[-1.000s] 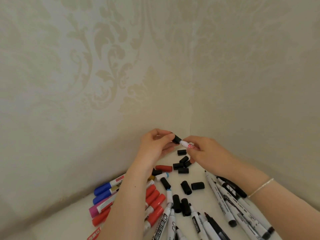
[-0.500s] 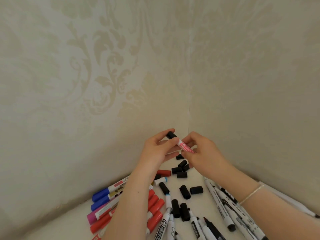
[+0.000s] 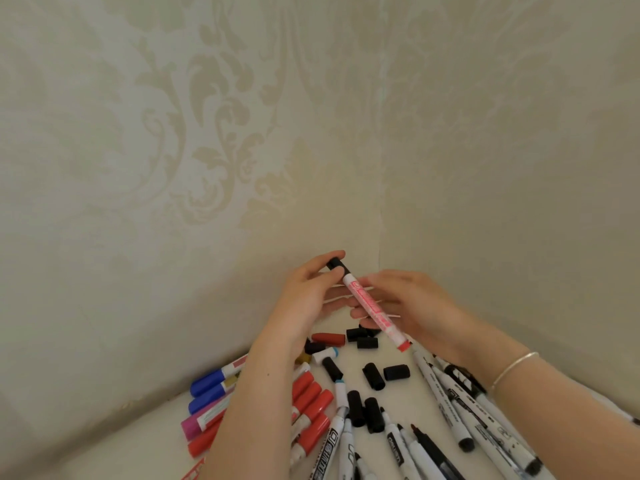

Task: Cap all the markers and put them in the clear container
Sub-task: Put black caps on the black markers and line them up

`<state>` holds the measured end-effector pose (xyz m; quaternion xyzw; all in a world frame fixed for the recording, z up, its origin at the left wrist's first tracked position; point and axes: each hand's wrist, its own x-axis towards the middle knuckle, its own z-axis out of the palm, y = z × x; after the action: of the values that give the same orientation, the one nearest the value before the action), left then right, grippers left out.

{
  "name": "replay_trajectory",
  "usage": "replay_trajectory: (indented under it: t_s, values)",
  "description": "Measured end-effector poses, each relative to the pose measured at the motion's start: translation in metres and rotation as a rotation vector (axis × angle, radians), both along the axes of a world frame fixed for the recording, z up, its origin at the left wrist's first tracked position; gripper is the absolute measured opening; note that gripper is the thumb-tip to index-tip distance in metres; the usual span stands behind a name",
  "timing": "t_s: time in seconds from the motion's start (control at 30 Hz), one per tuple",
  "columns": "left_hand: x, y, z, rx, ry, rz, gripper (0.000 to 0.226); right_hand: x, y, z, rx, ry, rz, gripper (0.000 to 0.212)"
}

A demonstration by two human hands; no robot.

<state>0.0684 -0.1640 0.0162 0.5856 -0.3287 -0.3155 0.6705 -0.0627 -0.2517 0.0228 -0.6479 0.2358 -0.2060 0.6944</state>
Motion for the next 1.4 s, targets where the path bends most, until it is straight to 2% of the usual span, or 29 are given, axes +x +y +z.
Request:
replay_trajectory:
  t_s: [0.07, 0.17, 0.23, 0.27, 0.37, 0.43, 0.53, 0.7, 0.93, 1.1, 1.27, 1.4]
  values:
    - [0.01, 0.008, 0.002, 0.012, 0.062, -0.018, 0.026, -0.008, -0.005, 0.001, 0.09, 0.05, 0.098, 0.028]
    - [0.018, 0.02, 0.007, 0.046, 0.129, -0.082, 0.022, -0.016, -0.011, -0.004, 0.006, 0.176, 0.074, 0.023]
    - [0.02, 0.027, 0.01, 0.104, 0.09, -0.088, 0.017, -0.02, -0.014, -0.006, -0.061, 0.249, 0.054, 0.021]
    - [0.022, 0.03, 0.012, 0.169, 0.003, -0.074, 0.016, -0.021, -0.014, -0.006, -0.11, 0.296, 0.048, 0.02]
    - [0.029, 0.037, 0.016, 0.498, -0.5, -0.016, 0.011, -0.023, -0.015, -0.007, -0.306, 0.451, 0.027, 0.017]
    - [0.029, 0.041, 0.017, 0.71, -0.723, -0.041, 0.008, -0.023, -0.014, -0.009, -0.413, 0.529, 0.02, 0.016]
    - [0.027, 0.041, 0.015, 0.93, -0.821, -0.109, 0.014, -0.023, -0.014, -0.013, -0.482, 0.594, 0.015, 0.016]
    - [0.029, 0.036, 0.006, 1.138, -0.865, -0.118, 0.035, -0.025, -0.013, -0.019, -0.538, 0.678, 0.05, 0.013]
    - [0.035, 0.033, 0.0, 1.208, -0.886, -0.055, 0.04, -0.026, -0.004, -0.024, -0.612, 0.733, 0.113, 0.011]
    - [0.034, 0.032, -0.003, 1.259, -0.899, -0.09, 0.041, -0.025, 0.007, -0.018, -0.687, 0.818, 0.274, 0.008]
    - [0.026, 0.027, 0.006, 1.066, -0.908, -0.045, 0.028, -0.024, 0.023, -0.012, -0.883, 0.947, 0.421, 0.025]
    - [0.008, 0.017, 0.013, 0.912, -0.878, -0.188, 0.012, -0.026, 0.032, -0.008, -0.97, 1.048, 0.489, 0.036]
